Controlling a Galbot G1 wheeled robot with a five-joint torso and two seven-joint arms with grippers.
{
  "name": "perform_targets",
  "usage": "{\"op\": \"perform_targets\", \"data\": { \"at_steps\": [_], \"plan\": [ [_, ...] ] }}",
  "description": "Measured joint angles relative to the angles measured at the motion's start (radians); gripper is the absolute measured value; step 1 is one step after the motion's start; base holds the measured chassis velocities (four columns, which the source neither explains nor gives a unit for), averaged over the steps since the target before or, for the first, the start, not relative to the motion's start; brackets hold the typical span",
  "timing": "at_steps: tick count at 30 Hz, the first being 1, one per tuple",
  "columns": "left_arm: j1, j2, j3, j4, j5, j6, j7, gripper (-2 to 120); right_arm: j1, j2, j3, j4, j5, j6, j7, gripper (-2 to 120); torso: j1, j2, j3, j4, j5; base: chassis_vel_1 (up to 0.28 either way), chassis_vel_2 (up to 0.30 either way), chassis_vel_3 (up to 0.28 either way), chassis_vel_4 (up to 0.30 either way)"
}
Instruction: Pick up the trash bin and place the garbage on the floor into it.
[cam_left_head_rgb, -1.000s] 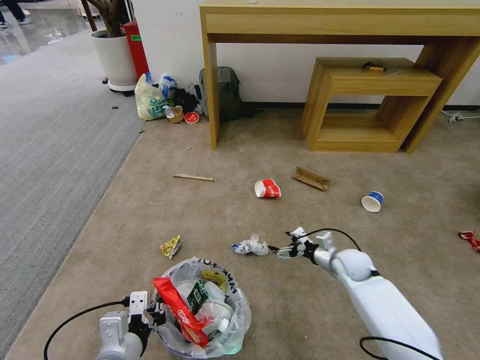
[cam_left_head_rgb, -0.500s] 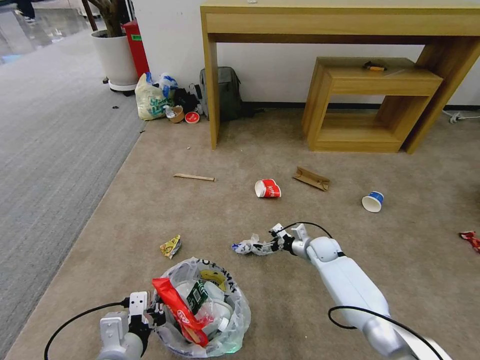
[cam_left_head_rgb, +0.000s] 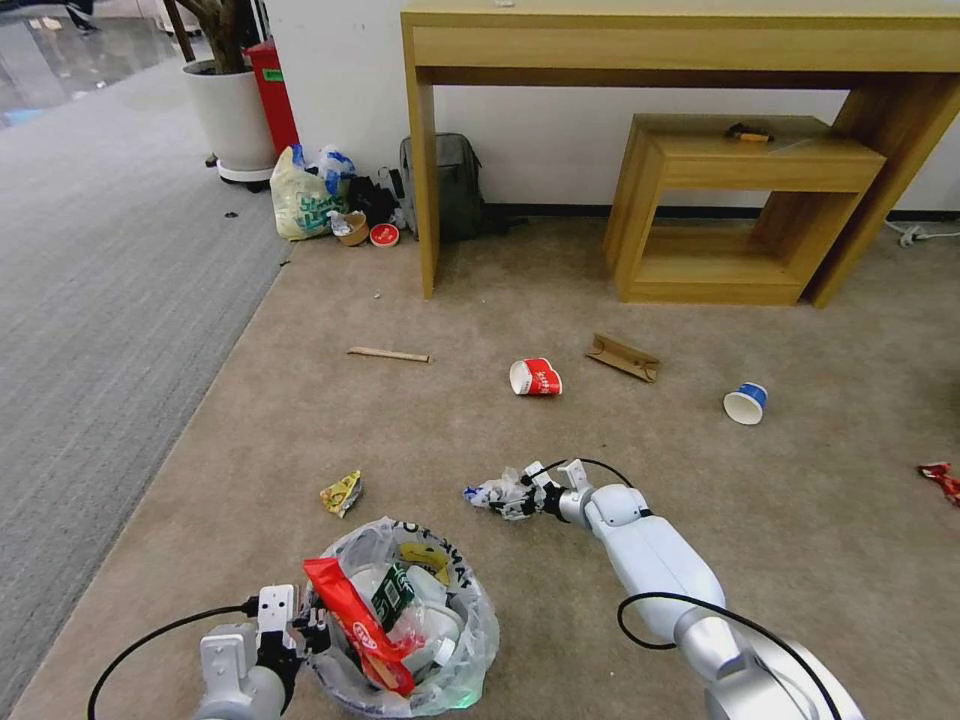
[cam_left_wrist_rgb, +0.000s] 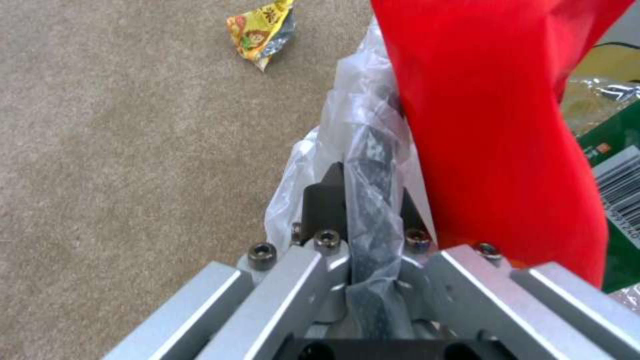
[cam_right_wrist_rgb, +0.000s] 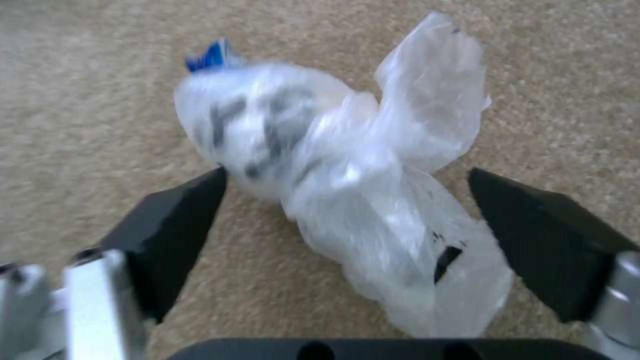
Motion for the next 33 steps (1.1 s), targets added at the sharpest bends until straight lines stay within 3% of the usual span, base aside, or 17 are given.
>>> {"op": "perform_targets", "data": {
  "at_steps": [14,16,18,24,33],
  "plan": [
    [-0.01,0.007,0.0,0.006,0.001,0.005,0.0,0,0.005,0.026,0.012,-0.032,0.003,0.005,0.064,33,0.0,0.0,0.0,0.0001,0.0002,0.0,0.0,0.0,0.0],
    [-0.012,0.008,0.0,0.006,0.001,0.007,-0.001,0,0.004,0.024,0.013,-0.03,0.003,0.004,0.066,30,0.0,0.0,0.0,0.0001,0.0001,0.0,0.0,0.0,0.0],
    [-0.018,0.008,0.0,0.006,-0.002,0.012,-0.007,0,0.001,0.022,0.015,-0.028,0.004,0.003,0.073,18,0.0,0.0,0.0,0.0001,0.0002,0.0,0.0,0.0,0.0],
    [-0.025,0.008,0.004,0.011,-0.004,0.015,-0.01,0,-0.005,0.02,0.017,-0.025,0.004,0.005,0.097,0,0.0,0.0,0.0,0.0001,0.0002,0.0,0.0,0.0,0.0],
    [-0.054,0.017,0.004,0.021,-0.031,0.03,-0.026,0,-0.04,-0.019,0.025,0.062,0.01,0.016,0.121,0,0.0,0.0,0.0,-0.0001,0.0001,0.0,0.0,0.0,0.0]
  ]
}}
